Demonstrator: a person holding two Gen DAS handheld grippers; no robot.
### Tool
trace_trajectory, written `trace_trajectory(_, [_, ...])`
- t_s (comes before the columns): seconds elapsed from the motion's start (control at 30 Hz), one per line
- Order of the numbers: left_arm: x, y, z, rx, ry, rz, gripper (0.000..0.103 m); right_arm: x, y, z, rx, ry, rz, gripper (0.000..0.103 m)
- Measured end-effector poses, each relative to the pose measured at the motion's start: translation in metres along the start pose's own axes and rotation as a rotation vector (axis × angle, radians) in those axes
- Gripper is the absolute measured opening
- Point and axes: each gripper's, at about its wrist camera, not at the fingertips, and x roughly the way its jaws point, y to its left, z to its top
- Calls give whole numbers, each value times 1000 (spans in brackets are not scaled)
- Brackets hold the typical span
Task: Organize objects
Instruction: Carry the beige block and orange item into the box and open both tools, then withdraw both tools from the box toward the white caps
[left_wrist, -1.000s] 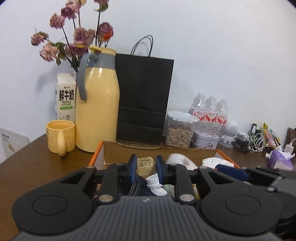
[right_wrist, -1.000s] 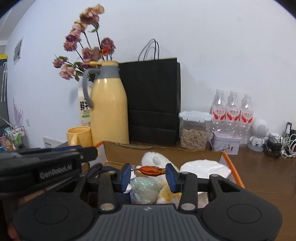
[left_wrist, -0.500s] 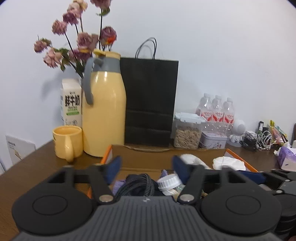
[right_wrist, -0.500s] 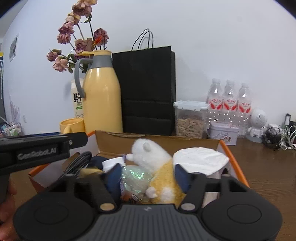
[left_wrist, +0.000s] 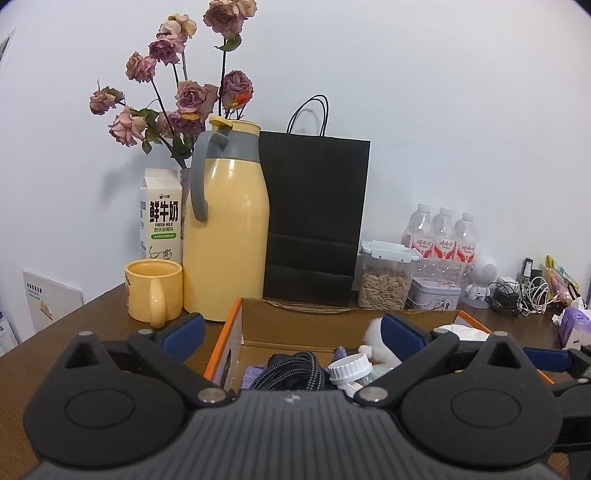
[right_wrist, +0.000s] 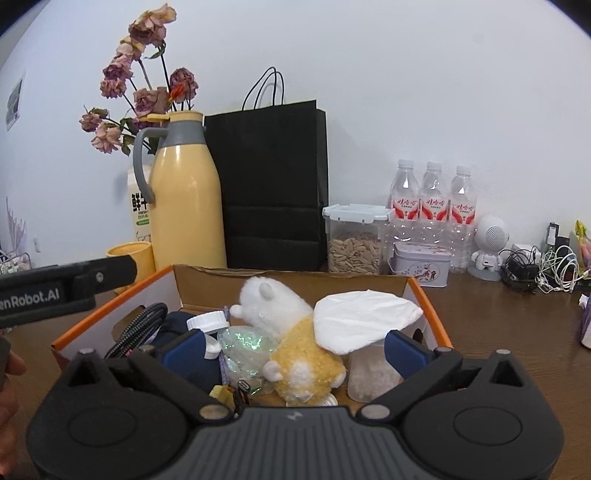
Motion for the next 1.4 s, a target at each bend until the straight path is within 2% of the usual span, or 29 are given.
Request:
trace_trajectory(0.33, [-26,-6,-10,27,-7,-13,103,-31,-13,-7,-4,-20,-10,103])
trace_trajectory(0.47, [-41,-14,-20,77,12,-22,103,-43,-23,-17,0,3,-19,103])
trace_trajectory(0.7, [-56,-36,-46,163,109,-97,103,-57,-40,-33,13,55,-50,103])
trace_trajectory(0.8, [-53,-46,-57,184,183,-142,103,-61,-47,-42,25,80,-58,103])
trace_trajectory(0.9, [-43,-56,-68,217,260,-154,103,-62,-54,-48,50,97,-68,103])
trace_trajectory(1.1, [-26,-66,-78,208,362,-163,81,-57,-62,-52,79,119,-89,103])
trace_trajectory(1.3, [-18,-74,-82,192,399,-202,63,-57,-61,-52,77,118,-81,103])
trace_trajectory(1.4, [-14,-77,-82,182,416,-217,45,-57,-60,-52,75,121,-78,103])
